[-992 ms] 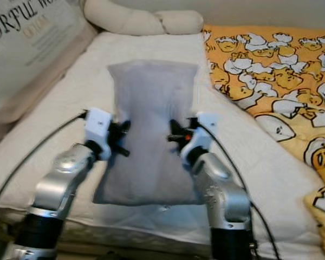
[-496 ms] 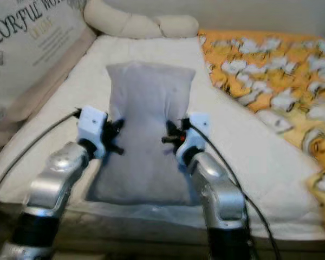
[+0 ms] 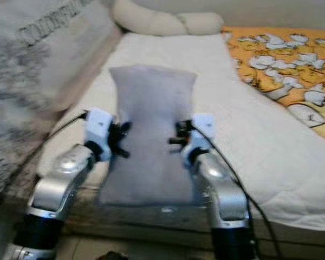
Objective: Clean up the room
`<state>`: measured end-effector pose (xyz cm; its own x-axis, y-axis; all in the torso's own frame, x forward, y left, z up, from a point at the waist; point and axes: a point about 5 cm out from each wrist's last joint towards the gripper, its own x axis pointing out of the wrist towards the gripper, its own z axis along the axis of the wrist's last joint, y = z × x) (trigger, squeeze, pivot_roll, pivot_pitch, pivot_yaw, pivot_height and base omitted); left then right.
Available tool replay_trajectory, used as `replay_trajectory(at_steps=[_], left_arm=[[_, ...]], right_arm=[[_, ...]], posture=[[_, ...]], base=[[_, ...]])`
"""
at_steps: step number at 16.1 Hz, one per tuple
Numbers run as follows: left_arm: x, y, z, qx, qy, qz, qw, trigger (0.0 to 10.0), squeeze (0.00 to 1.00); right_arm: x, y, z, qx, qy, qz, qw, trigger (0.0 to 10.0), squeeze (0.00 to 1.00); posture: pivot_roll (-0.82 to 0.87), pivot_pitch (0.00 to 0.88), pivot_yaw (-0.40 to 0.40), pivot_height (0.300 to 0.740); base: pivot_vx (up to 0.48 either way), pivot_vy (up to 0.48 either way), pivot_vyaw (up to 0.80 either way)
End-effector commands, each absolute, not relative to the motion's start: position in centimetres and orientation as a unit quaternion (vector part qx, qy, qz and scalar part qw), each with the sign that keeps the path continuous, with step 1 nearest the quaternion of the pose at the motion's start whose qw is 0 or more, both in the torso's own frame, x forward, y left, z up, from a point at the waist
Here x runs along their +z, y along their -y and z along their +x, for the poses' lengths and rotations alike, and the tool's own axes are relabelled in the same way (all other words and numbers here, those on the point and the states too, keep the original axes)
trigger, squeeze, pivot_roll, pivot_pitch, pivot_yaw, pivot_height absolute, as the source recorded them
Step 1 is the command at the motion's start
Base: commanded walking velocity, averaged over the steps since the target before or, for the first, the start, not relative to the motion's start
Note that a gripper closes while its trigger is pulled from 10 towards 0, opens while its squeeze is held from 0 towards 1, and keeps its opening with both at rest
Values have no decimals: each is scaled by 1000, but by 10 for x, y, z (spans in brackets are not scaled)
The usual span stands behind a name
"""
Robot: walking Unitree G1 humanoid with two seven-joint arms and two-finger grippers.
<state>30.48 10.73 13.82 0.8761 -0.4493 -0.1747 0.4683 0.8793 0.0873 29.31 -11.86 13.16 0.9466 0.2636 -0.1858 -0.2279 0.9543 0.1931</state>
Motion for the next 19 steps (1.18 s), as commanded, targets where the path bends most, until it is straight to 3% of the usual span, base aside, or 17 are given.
replay_trajectory(at_steps=[1, 4, 8, 12, 19], left_arm=[[145, -114, 307, -226, -64, 73, 969, 10000, 0], [144, -115, 306, -224, -66, 73, 970, 10000, 0], [144, -118, 305, -223, -67, 78, 969, 10000, 0], [146, -118, 306, -221, -65, 79, 970, 10000, 0], [151, -118, 307, -217, -48, 68, 973, 10000, 0]], right_arm=[[137, 115, 292, 140, -96, 117, 979, 10000, 0], [138, 116, 289, 130, -108, 188, 967, 10000, 0], [142, 120, 293, 112, -76, 132, 982, 10000, 0], [142, 116, 292, 130, -72, 156, 976, 10000, 0], [135, 112, 287, 149, -89, 172, 970, 10000, 0]], posture=[[-92, 0, 35, 740], [-91, 0, 35, 740], [-82, 0, 28, 740], [-78, 0, 27, 740], [-82, 0, 32, 740]], base=[[0, 334, 0], [0, 336, 0], [0, 329, 0], [0, 324, 0], [0, 0, 0]])
